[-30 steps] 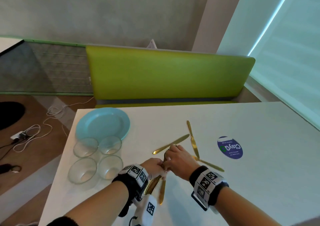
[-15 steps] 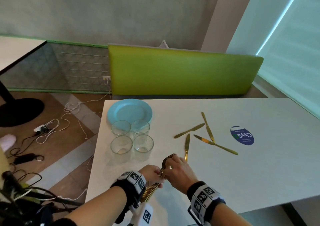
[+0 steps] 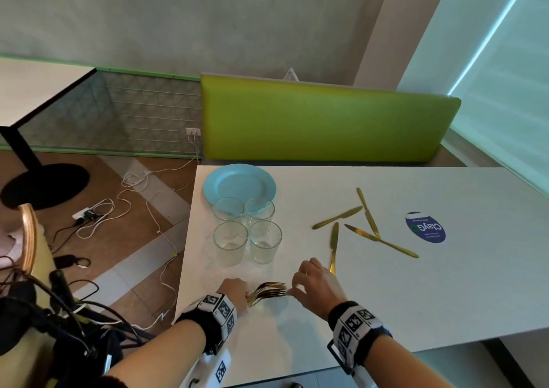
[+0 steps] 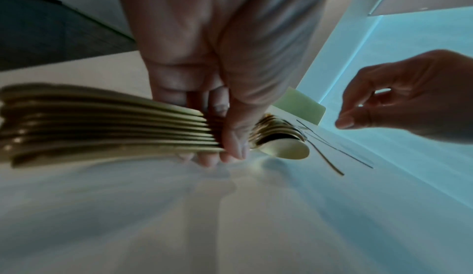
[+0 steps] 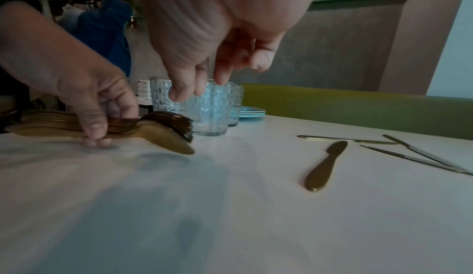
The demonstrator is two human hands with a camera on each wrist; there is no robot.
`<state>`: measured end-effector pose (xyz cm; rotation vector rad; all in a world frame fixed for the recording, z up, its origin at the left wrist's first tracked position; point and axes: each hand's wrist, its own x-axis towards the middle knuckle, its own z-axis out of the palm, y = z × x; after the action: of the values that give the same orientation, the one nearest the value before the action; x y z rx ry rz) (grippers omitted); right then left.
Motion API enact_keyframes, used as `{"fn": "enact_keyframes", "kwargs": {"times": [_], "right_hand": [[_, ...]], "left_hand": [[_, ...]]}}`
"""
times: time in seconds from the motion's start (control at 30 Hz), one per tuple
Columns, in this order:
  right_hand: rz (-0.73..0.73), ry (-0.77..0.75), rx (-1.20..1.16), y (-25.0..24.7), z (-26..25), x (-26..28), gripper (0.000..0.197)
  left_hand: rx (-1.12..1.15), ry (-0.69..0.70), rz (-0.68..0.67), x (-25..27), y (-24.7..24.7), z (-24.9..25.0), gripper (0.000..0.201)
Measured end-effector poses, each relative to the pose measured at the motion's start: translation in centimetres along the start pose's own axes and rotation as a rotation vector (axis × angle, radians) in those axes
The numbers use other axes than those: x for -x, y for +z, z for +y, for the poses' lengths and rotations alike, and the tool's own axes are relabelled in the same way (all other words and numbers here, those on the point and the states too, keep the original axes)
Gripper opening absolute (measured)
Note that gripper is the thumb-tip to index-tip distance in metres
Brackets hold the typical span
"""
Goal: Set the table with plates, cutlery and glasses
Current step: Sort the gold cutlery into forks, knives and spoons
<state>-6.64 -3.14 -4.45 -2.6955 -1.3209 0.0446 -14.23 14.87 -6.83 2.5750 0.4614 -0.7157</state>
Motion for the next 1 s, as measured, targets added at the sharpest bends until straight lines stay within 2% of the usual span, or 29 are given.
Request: {"fn": "enact_keyframes", "kwargs": {"times": [0.13, 0.27, 0.37, 0.43, 0.5, 0.57, 0.87, 1.0], "right_hand": [[-0.029, 0.085, 0.001, 0.1, 0.9, 0.4, 0.036], [-0.045, 0.135, 0.041, -0.1, 1.4, 0.8, 0.037], [-0.016, 0.186, 0.068, 0.1, 2.0, 1.0, 0.034], [-0.030, 0.192, 0.053, 0.0, 2.4, 1.3, 0.025], [-0.061, 0.246, -0.001, -0.5, 2.4, 1.4, 0.021], [-0.091, 0.267, 0.003, -1.1, 2.4, 1.5, 0.026], [-0.132, 0.317, 0.027, -1.6, 3.1, 1.7, 0.033], [-0.133, 0.329, 0.053, -1.8, 3.4, 1.7, 0.033]], "left_hand": [[-0.061, -0.009, 0.015, 0.2, -0.3, -1.4, 0.033], [-0.105, -0.001, -0.026, 0.3, -0.5, -1.7, 0.020], [-0.147, -0.009, -0.060, 0.2, -0.5, -1.9, 0.037], [-0.160, -0.001, -0.063, 0.2, -0.5, -2.0, 0.046], [-0.161, 0.000, -0.054, -0.1, -0.5, -2.1, 0.041], [-0.165, 0.004, -0.041, -0.1, -0.6, -2.2, 0.030], [-0.153, 0.033, 0.030, -0.3, -0.5, -2.3, 0.065], [-0.132, 0.036, 0.041, 0.0, -0.3, -2.4, 0.068]]}}
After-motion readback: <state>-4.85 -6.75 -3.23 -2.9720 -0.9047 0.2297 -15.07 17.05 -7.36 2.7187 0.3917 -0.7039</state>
